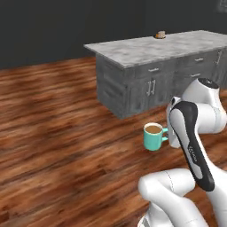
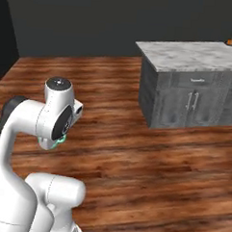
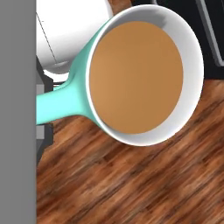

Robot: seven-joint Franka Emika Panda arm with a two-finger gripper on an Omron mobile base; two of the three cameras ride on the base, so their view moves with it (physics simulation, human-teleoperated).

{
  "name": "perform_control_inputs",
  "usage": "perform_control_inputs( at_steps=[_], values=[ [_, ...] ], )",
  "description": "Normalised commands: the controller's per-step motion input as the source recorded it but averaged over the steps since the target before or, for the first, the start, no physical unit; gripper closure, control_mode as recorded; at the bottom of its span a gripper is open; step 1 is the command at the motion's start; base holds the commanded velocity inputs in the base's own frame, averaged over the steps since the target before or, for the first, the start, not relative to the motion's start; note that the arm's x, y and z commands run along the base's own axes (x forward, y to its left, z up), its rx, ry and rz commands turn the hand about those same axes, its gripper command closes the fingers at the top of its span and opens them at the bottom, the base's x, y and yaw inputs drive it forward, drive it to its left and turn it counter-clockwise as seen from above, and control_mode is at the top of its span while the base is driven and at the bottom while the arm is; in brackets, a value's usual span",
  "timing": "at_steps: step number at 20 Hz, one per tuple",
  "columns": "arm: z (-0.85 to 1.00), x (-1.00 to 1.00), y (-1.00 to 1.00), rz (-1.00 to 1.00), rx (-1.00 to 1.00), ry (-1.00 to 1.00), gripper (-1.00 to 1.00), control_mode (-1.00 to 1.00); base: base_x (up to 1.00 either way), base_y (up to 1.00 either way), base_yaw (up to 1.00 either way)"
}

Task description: Pick up the brewed coffee from the coffee machine and place it next to the breakfast plate on the dining counter.

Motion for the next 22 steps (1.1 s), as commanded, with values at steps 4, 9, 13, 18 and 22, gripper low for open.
perform_control_inputs(
  at_steps=[4, 9, 13, 18, 22],
  values=[
    [0.0, 0.0, 0.0, 0.0, 0.0, 0.0, 1.0, 1.0, 0.91, 0.01, -0.53],
    [0.0, 0.0, 0.0, 0.0, 0.0, 0.0, 1.0, 1.0, 1.0, 0.22, -0.42],
    [0.0, 0.0, 0.0, 0.0, 0.0, 0.0, 1.0, 1.0, 1.0, 0.42, -0.41],
    [0.0, 0.0, 0.0, 0.0, 0.0, 0.0, 1.0, 1.0, 1.0, 0.77, -0.37],
    [0.0, 0.0, 0.0, 0.0, 0.0, 0.0, 1.0, 1.0, 1.0, 0.99, -0.33]
  ],
)
